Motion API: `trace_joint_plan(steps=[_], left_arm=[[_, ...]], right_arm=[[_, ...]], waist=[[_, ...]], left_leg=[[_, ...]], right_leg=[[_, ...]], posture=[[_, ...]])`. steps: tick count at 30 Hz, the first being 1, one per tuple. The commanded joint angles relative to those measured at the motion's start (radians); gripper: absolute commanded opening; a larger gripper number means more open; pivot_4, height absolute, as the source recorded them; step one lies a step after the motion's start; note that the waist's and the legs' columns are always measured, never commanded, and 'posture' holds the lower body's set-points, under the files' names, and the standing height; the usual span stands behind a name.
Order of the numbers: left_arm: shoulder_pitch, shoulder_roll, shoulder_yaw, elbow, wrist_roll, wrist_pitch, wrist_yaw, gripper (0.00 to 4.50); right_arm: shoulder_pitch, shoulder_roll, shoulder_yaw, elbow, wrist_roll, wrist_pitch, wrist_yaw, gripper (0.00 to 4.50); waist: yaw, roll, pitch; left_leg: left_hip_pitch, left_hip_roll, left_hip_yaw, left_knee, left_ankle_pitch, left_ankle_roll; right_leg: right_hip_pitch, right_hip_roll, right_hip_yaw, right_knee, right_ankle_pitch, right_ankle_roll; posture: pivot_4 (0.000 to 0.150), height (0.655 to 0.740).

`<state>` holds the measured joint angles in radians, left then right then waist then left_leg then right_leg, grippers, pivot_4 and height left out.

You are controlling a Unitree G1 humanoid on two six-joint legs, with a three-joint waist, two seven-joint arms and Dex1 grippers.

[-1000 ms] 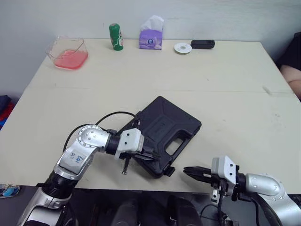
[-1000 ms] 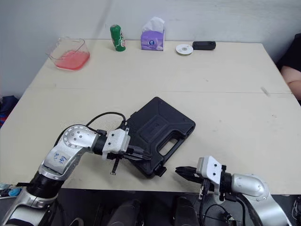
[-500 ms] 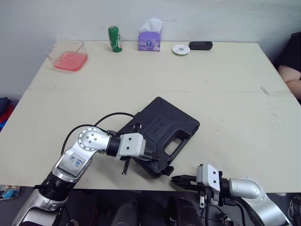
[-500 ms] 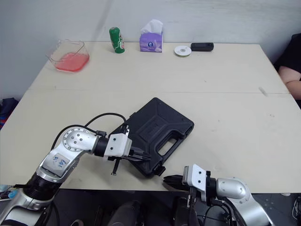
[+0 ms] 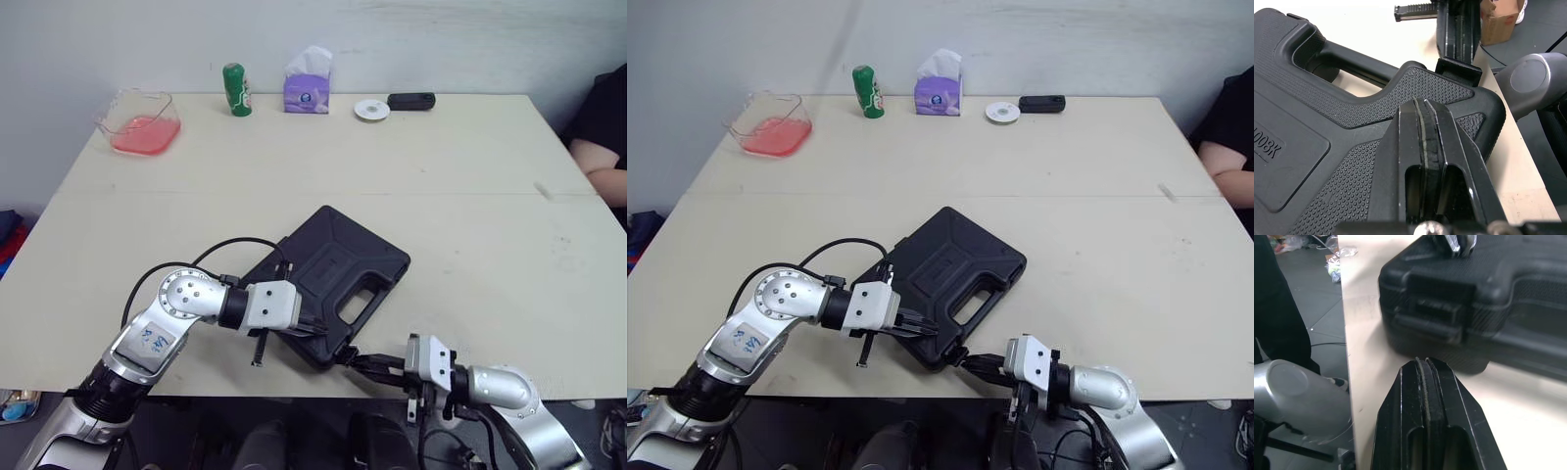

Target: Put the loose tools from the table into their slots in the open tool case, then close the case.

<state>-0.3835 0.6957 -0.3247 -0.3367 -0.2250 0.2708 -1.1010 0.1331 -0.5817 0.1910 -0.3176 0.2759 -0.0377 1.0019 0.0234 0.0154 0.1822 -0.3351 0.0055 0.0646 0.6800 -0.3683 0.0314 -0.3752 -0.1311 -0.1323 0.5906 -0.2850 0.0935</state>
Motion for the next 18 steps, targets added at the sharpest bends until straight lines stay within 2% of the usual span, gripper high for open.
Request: trace_joint_plan(steps=[1, 18], left_arm=[[0.054, 0.049, -0.094, 0.113, 0.112, 0.048, -0.017, 0.02], [0.062, 0.068, -0.099, 0.109, 0.112, 0.072, -0.007, 0.02]], right_arm=[[-0.016, 0.005, 0.013, -0.014, 0.011, -0.014, 0.014, 0.00], [-0.176, 0.031, 0.039, -0.139, 0.072, 0.172, 0.021, 0.00]], waist=[[0.000, 0.000, 0.000], [-0.008, 0.003, -0.002]], left_leg=[[0.000, 0.000, 0.000, 0.000, 0.000, 0.000], [0.001, 0.003, 0.000, 0.000, 0.001, -0.001]], right_leg=[[0.000, 0.000, 0.000, 0.000, 0.000, 0.000], [-0.001, 0.001, 0.000, 0.002, -0.001, -0.002]], posture=[[0.150, 0.7400], [0.150, 0.7400]])
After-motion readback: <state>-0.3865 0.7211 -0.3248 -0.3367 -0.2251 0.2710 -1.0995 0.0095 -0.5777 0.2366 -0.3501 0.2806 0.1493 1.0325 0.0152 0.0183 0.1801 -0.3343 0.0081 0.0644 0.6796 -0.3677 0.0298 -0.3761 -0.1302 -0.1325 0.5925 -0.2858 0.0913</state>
